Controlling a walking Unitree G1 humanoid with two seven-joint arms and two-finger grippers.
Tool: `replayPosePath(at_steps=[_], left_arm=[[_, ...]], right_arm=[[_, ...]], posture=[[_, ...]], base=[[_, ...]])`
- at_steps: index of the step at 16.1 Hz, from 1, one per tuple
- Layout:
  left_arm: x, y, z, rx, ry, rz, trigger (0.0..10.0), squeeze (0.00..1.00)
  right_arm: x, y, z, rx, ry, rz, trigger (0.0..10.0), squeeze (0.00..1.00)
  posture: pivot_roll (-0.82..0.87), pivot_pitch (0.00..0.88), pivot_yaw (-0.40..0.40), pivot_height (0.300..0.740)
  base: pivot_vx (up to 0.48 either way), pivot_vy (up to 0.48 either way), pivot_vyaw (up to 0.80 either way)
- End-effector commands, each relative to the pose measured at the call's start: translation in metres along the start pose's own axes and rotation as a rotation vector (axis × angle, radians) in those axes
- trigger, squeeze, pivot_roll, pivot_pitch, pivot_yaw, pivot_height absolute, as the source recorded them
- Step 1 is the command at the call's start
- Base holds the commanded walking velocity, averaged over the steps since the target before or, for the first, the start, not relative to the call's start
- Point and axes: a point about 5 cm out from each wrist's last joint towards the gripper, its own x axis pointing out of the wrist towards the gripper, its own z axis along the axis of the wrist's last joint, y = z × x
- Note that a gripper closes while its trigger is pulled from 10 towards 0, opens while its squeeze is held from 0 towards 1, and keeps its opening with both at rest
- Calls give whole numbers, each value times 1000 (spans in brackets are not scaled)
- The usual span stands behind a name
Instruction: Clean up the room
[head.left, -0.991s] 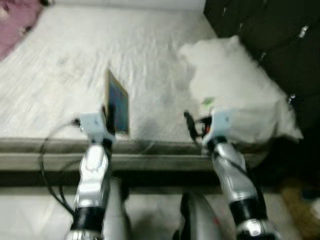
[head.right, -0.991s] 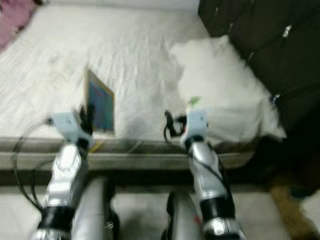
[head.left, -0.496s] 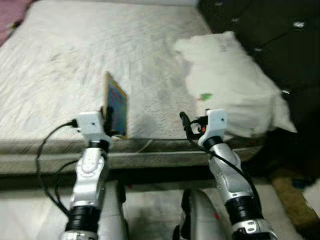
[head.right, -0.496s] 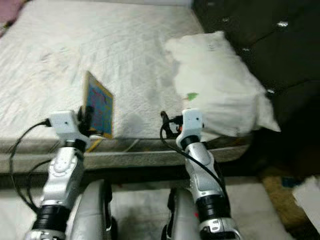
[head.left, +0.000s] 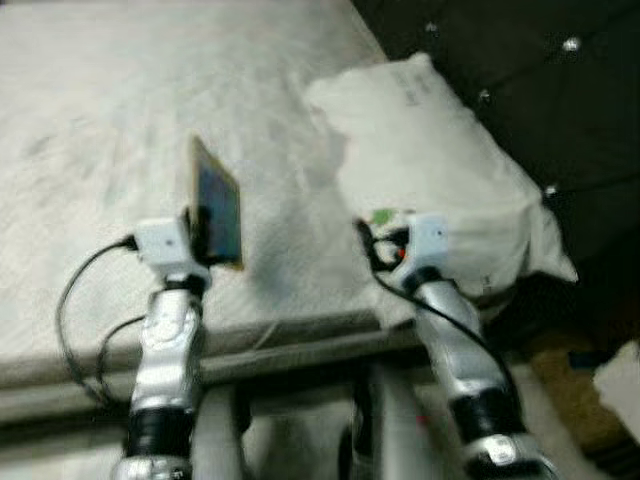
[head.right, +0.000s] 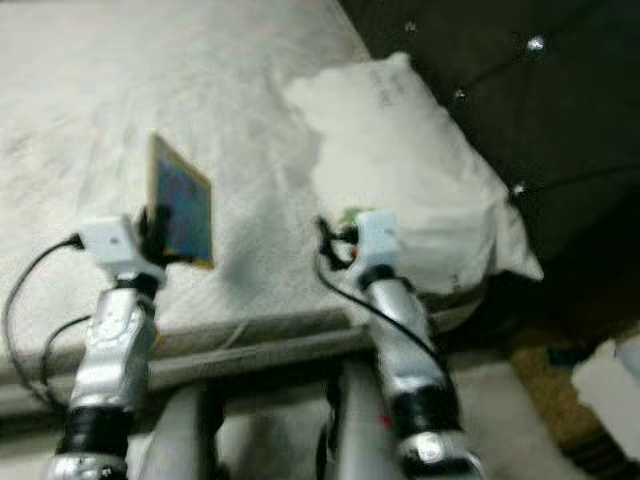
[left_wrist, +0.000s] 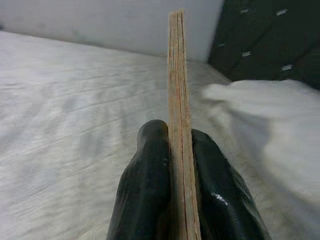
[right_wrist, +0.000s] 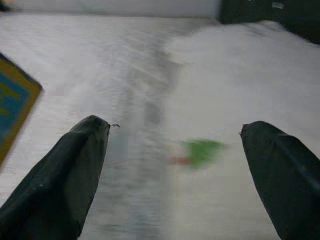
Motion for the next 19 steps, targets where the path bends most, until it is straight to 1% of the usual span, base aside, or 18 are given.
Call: replayPosePath(at_steps=[1,3,4,6,7,8,11,12,13,14,15,16,17,18,19], left_arm=[[1,-8,5,3,-26,-31,10000,0],[1,-9,4,-1,-20,-36,10000,0],[2,-12,2,-24,-5,-48,10000,0],[5,-16,-1,-51,20,-58,10000,0],[6,-21,-4,-92,48,-60,10000,0],[7,-23,-6,-105,64,-61,10000,0],[10,-32,-15,-247,144,-73,10000,0],[14,-43,-20,-343,184,-103,10000,0],[16,-48,-23,-381,204,-108,10000,0],[18,-53,-24,-447,220,-101,10000,0],[20,-58,-24,-493,226,-106,10000,0],[20,-61,-25,-521,235,-110,10000,0],[21,-62,-28,-551,254,-101,10000,0],[21,-57,-37,-582,286,-52,10000,0],[20,-54,-42,-603,302,-21,10000,0]], right_arm=[[1,-2,4,4,-17,-10,10000,0],[1,-2,4,3,-17,-10,10000,0],[1,-3,4,3,-17,-10,10000,0],[1,-3,4,2,-17,-12,10000,0],[0,-4,4,-2,-15,-16,10000,0],[0,-5,4,-4,-14,-18,10000,0],[0,-4,5,-5,-16,-16,10000,0],[0,-5,6,-9,-18,-16,10000,0],[0,-5,6,-13,-19,-15,10000,0],[-2,-7,6,-21,-19,-15,10000,0],[-3,-8,7,-28,-21,-15,10000,0],[-4,-9,7,-34,-21,-16,10000,0],[-5,-11,7,-39,-18,-18,10000,0],[-7,-13,7,-43,-14,-22,10000,0],[-7,-13,7,-45,-14,-23,10000,0]], posture=[[4,73,-46,589],[4,73,-46,589],[-2,77,-46,589],[-5,79,-46,564],[-5,79,-46,560],[-9,80,-48,560],[-14,81,-50,560],[-25,84,-54,560],[-29,86,-54,560],[-43,87,-57,560],[-51,89,-58,560],[-55,90,-59,560],[-63,92,-61,560],[-63,92,-61,560],[-63,92,-61,560]], base=[[0,0,0],[0,0,0],[0,0,0],[0,0,0],[0,0,0],[0,0,0],[0,0,0],[0,0,0],[0,0,0],[0,0,0],[0,0,0],[0,0,0],[0,0,0],[0,0,0],[0,0,0]])
